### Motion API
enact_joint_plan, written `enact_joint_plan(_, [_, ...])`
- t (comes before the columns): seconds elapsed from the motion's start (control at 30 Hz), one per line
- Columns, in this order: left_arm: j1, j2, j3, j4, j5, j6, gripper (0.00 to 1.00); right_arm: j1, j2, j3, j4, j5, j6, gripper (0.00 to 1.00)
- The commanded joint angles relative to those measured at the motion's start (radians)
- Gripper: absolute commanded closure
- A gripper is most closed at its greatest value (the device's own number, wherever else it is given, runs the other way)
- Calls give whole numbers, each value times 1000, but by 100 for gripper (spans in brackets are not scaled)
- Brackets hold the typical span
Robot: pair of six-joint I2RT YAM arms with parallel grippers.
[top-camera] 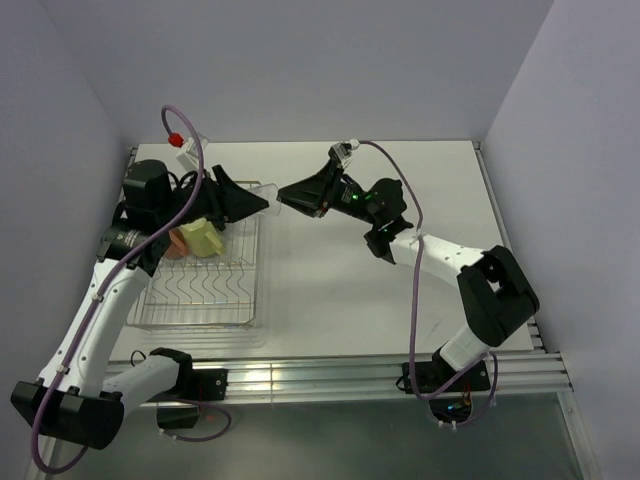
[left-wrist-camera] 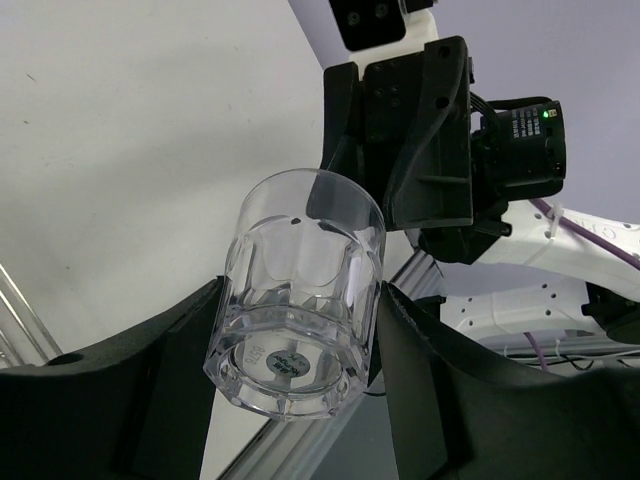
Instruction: Load the cups into the dish rack
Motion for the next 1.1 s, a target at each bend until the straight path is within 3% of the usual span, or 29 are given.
enact_joint_plan(0.0, [-1, -30, 95, -84, -42, 74, 100, -5, -87, 1, -166, 44, -139, 53])
enact_joint_plan(0.33, [-1, -4, 184, -346, -275, 168, 100, -13, -175, 47, -565, 181, -394, 49])
enact_joint_plan(0.6, [-1, 85, 189, -446, -511, 213, 100, -15, -239, 131, -986, 428, -633, 49])
enact_joint_plan(0.8, [-2, 199, 193, -438, -585, 240, 100, -18, -296, 150, -1131, 578, -735, 48])
enact_joint_plan(1.07, [-21, 357, 225, -443, -665, 282, 100, -50, -351, 98, -1168, 623, -776, 48])
